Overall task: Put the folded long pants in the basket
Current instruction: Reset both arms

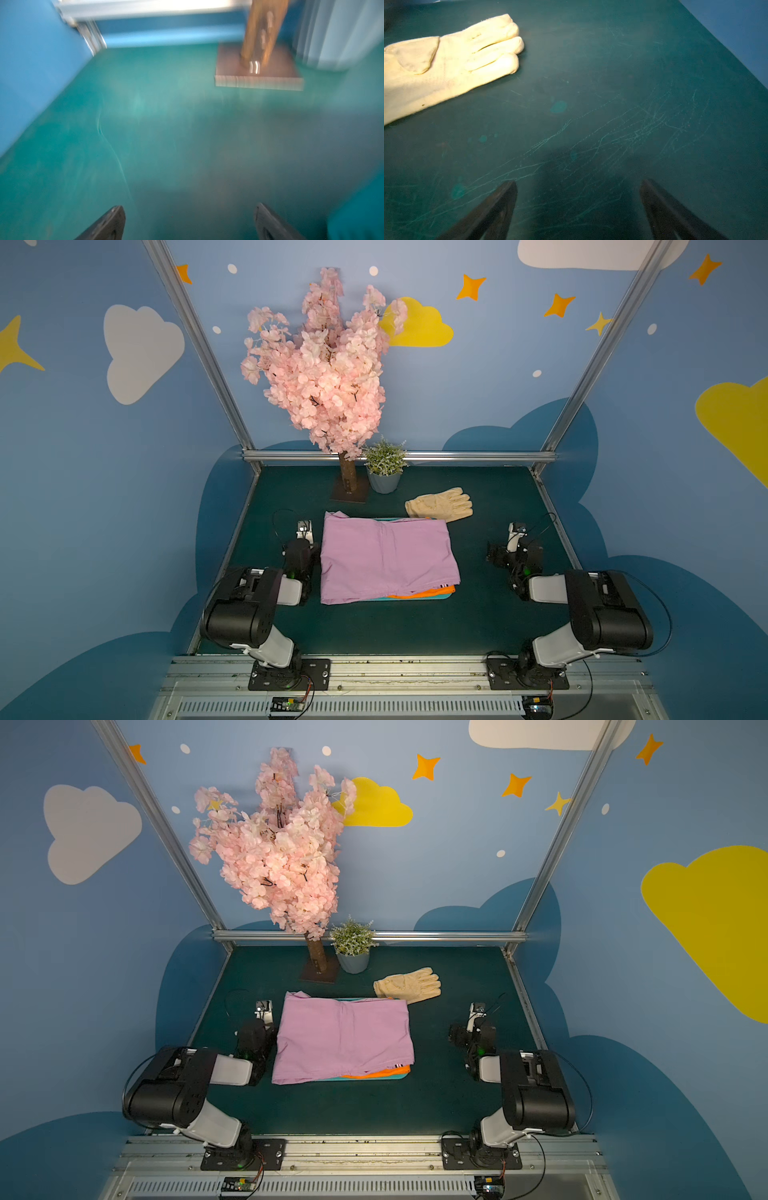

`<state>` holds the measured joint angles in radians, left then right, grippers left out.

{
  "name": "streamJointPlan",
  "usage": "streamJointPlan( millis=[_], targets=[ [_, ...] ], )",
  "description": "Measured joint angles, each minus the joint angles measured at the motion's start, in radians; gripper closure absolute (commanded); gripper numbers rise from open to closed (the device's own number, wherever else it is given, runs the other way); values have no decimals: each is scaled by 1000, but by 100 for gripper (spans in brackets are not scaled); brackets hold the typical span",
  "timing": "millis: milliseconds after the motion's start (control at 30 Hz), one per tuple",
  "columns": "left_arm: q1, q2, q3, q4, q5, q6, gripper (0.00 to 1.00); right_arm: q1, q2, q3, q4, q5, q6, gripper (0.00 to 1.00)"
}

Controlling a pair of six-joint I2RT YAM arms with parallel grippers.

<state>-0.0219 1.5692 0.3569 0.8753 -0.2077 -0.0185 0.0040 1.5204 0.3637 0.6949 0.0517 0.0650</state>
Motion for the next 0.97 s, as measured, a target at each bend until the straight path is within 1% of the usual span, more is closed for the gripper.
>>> streamJointPlan(
  millis=[100, 267, 400, 967],
  targets=[
    [41, -24, 35, 3, 33, -9, 0, -3, -14, 16, 60, -15, -7, 2],
    [32, -29, 32, -19, 64, -12, 0, 3, -31, 39, 33, -15, -18, 2],
    [32, -29, 32, -23, 73, -12, 0, 27, -31, 61, -1, -6, -41, 2],
    [32, -29, 32, -23, 78, -12, 0, 39, -31, 74, -65, -5, -66, 2]
  ],
)
